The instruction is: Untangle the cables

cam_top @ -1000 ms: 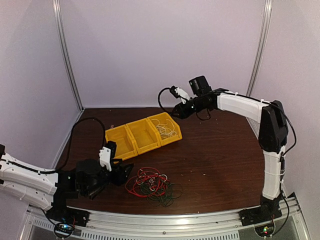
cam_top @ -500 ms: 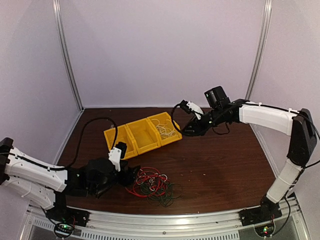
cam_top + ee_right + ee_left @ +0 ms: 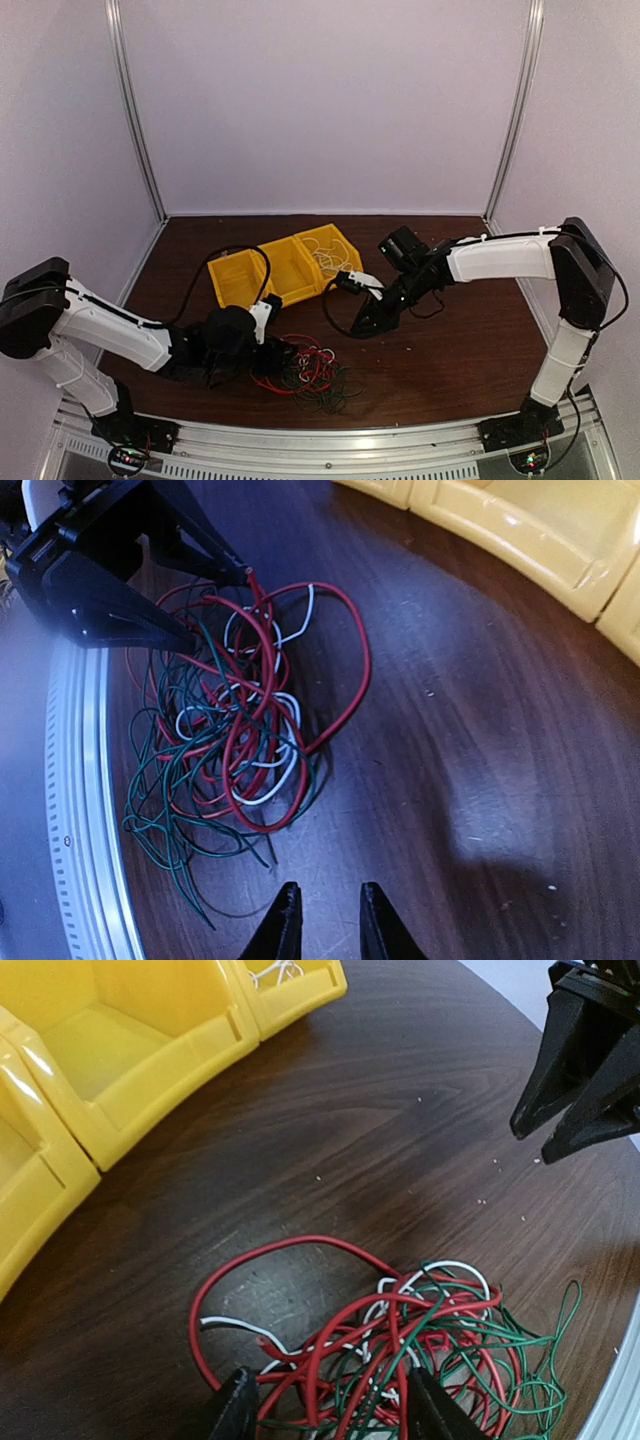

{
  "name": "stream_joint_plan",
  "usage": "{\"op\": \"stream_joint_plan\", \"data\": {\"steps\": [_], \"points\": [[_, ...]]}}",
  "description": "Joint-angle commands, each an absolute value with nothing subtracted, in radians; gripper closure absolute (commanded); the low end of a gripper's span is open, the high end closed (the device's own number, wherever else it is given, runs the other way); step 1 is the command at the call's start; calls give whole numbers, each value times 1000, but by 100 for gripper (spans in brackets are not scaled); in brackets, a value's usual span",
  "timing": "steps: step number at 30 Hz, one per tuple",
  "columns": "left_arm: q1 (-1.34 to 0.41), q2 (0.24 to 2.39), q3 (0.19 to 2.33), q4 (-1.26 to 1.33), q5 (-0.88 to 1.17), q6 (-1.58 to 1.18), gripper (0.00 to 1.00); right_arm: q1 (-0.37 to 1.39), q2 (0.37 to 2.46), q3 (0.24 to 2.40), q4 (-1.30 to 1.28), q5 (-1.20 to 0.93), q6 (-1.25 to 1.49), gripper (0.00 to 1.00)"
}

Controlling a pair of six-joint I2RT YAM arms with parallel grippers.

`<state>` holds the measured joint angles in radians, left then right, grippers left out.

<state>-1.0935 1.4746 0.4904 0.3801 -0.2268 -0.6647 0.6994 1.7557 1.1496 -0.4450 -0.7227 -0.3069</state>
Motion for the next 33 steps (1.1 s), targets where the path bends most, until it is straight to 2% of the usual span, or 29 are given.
{"op": "stream_joint_plan", "data": {"steps": [1,8,18,33], "points": [[-1085,1522,525,441,-115,-676,50,757,1815,1182,-447,-768,-276,78],[-1075,1515,507,440,-138,-701,57,798,1947,1273,-496,-785,-241,79],[-1074,1533,488,485,-125,-716,62,813,2020,1336,-497,-857,-186,79],[-1072,1522,461,498,-133,-729,63,817,2073,1354,-514,-915,-165,81]]}}
